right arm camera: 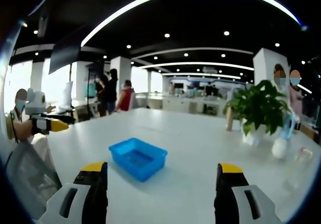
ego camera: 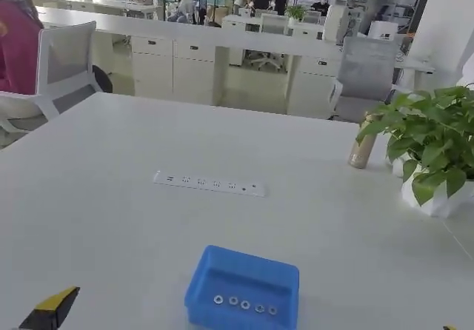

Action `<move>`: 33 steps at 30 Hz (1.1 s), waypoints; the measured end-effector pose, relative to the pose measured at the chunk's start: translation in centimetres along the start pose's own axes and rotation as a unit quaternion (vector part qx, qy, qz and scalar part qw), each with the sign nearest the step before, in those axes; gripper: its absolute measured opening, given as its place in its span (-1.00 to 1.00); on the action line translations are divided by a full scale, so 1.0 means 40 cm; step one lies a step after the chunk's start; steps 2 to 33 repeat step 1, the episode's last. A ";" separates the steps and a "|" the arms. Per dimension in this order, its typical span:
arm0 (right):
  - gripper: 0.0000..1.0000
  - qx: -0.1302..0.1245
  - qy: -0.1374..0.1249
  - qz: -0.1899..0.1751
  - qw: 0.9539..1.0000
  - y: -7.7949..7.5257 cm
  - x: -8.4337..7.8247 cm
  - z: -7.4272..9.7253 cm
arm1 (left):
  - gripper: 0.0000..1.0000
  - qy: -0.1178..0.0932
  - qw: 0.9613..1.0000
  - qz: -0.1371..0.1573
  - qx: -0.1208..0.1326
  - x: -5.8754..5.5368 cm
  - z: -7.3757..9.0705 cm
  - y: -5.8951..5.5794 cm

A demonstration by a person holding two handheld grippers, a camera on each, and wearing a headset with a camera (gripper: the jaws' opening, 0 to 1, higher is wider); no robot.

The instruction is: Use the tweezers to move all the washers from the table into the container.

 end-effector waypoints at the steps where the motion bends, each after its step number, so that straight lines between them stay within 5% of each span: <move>1: 0.76 0.001 0.000 -0.001 1.000 -0.001 -0.001 0.000 | 0.97 0.000 1.000 0.001 0.000 0.000 0.000 -0.001; 33: 0.76 0.001 0.000 -0.001 1.000 -0.001 -0.001 0.000 | 0.97 0.000 1.000 0.001 0.000 0.000 0.000 -0.001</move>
Point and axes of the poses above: the centre of the closed fingertips' face, and the gripper's own axes: z roughly backward along the fingers, y roughly to its left, x roughly out of its top, the point moved 6 cm from there along z, roughly backward along the fingers, and after that the axes turned 11 degrees about -z, right-handed, at the moved point
